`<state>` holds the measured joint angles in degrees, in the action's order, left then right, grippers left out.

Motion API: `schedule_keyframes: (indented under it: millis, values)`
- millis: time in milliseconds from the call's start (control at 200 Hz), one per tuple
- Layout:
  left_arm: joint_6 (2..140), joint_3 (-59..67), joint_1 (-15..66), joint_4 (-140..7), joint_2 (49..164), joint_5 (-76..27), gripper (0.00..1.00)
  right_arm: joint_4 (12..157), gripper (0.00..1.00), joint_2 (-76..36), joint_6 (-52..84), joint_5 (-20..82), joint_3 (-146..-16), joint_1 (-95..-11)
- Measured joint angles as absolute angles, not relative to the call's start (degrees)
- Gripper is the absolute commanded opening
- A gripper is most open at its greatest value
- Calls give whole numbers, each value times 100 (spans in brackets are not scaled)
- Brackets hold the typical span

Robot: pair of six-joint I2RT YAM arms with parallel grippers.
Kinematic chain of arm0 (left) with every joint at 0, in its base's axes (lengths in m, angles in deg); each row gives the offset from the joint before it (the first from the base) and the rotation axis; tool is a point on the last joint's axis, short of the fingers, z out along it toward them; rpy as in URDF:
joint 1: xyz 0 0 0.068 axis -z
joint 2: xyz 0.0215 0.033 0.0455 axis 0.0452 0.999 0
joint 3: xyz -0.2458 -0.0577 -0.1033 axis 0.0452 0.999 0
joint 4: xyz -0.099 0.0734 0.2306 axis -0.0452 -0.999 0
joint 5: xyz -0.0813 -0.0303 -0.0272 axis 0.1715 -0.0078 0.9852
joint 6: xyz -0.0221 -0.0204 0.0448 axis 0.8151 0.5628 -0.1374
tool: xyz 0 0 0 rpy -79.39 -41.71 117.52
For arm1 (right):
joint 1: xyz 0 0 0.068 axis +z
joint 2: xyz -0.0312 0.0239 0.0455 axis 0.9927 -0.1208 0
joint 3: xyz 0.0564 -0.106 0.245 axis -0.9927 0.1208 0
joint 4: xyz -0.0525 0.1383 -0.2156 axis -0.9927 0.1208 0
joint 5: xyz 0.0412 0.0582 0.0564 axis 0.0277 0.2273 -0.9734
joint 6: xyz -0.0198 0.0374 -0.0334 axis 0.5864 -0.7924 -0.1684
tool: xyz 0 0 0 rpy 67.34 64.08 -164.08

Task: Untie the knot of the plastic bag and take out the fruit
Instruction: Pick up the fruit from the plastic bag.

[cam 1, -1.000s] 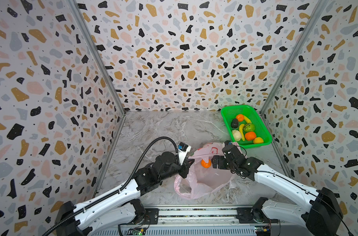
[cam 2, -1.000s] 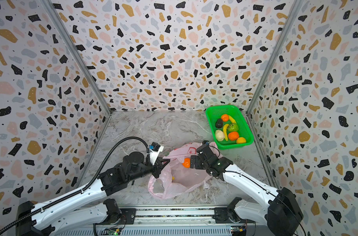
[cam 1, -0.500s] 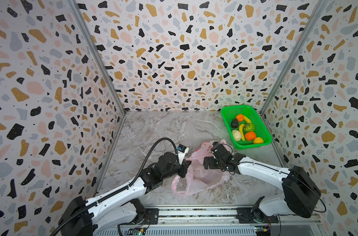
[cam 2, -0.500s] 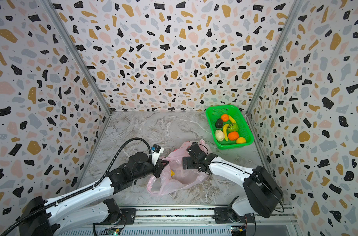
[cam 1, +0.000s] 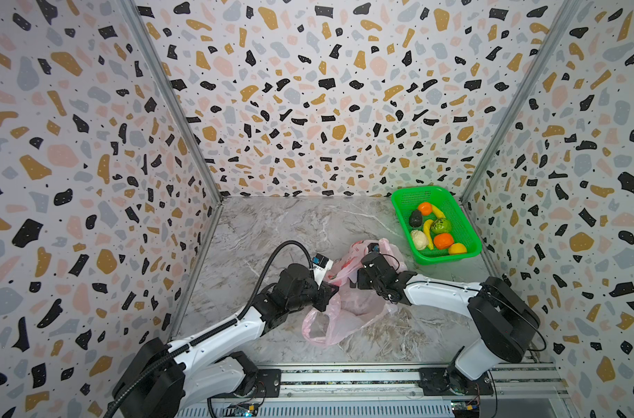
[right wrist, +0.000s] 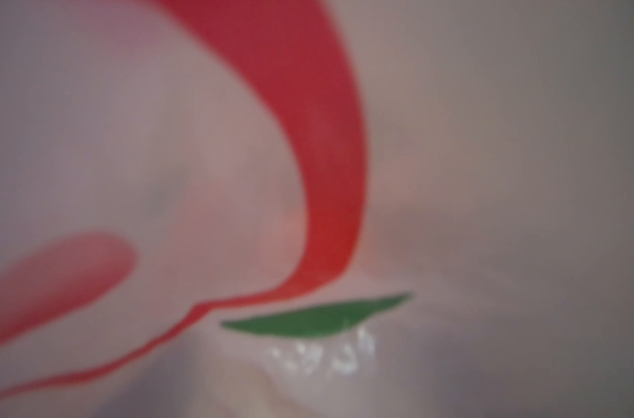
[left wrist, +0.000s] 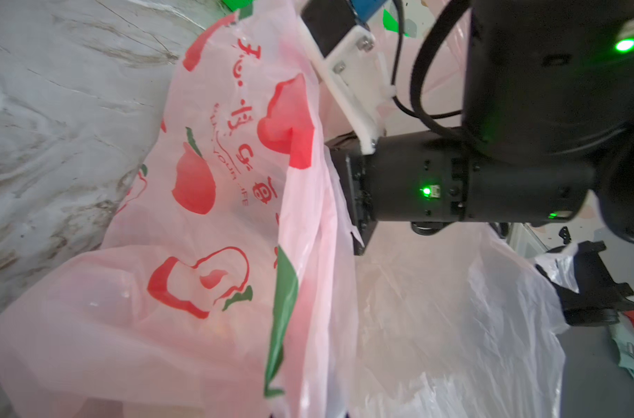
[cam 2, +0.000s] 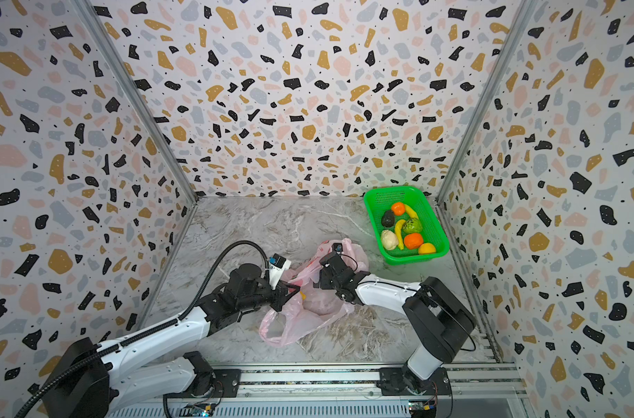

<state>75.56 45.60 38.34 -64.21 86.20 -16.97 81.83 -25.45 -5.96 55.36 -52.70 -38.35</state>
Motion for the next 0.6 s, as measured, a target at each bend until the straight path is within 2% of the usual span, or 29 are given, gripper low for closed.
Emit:
schedule_keyframes:
  millis: [115, 190, 215, 300, 350, 601]
  values:
    - [7543, 4560, 3834, -6421, 8651, -1537, 0, 8126, 100, -3105, -638, 5538, -5576, -3903]
    - [7543, 4560, 3834, -6416, 8657, -1465, 0, 8144, 95, -3505, -642, 5542, -5869, -3945]
    - [7545, 4560, 3834, -6414, 8657, -1448, 0, 8122, 91, -3616, -629, 5560, -5941, -3956]
    - [7543, 4560, 3834, -6408, 8660, -1402, 0, 7997, 66, -3730, -644, 5614, -6003, -3962]
    - [7543, 4560, 3834, -6410, 8660, -1376, 0, 7973, 58, -3730, -653, 5612, -5992, -3969]
    - [7539, 4549, 3834, -6491, 8638, -1402, 0, 7925, 56, -3629, -611, 5575, -5856, -3958]
